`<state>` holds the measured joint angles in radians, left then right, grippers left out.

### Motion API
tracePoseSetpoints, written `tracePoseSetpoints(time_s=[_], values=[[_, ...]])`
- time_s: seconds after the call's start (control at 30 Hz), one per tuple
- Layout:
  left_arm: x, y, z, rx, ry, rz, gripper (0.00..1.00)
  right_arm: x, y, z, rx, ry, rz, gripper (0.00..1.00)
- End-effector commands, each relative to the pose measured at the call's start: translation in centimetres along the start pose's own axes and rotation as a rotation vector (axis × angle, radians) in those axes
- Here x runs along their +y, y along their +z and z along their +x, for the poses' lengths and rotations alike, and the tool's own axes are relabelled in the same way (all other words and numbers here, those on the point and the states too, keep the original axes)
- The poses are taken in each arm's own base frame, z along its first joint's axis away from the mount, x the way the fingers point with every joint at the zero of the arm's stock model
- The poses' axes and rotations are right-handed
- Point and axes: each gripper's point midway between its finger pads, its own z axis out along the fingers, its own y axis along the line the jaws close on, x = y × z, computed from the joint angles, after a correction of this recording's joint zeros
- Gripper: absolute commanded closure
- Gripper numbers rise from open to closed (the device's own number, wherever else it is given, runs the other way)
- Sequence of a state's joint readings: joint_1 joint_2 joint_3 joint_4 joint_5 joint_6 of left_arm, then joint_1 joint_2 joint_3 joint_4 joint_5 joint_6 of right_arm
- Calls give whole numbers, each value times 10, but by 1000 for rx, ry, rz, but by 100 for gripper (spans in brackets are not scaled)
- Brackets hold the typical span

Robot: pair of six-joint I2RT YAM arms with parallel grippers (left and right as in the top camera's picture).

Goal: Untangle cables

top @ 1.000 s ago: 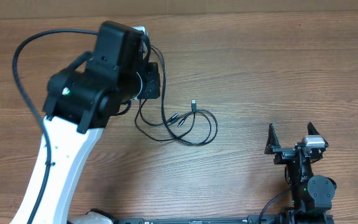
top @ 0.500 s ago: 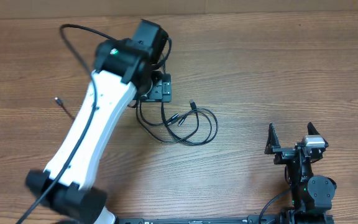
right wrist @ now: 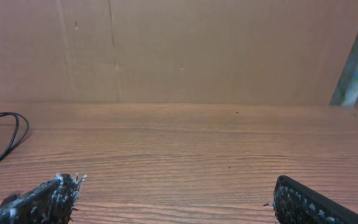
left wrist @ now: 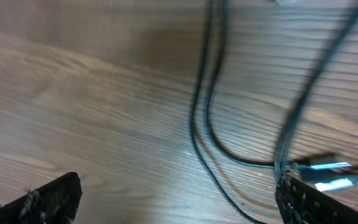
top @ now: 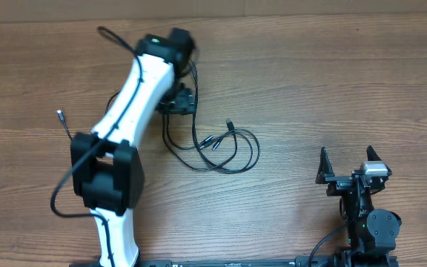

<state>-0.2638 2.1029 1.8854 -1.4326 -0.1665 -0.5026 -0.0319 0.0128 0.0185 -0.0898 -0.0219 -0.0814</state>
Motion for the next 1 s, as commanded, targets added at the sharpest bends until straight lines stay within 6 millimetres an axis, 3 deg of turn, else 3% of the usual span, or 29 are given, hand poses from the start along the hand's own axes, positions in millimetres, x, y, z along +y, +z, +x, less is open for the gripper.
tracePoseSetpoints(time_s=[0.0,0.13,0.27,0.4,0.63,0.73,0.83,0.97], values=[[0,21,11,193,-49,160,1,0,0,1,-5,6,0,0],[14,22,15,266,-37,233,1,0,0,1,-5,6,0,0],[29,5,18,250,-41,245,0,0,0,1,-5,6,0,0],[36,-30,28,188,-32,266,0,0,0,1,-5,6,0,0],[48,-108,53,-30,-2,329,0,0,0,1,-5,6,0,0],[59,-130,66,-109,-4,337,0,0,0,1,-5,6,0,0],[69,-133,80,-142,-40,321,1,0,0,1,-5,6,0,0],[70,-107,87,-121,-111,305,0,0,0,1,-5,6,0,0]])
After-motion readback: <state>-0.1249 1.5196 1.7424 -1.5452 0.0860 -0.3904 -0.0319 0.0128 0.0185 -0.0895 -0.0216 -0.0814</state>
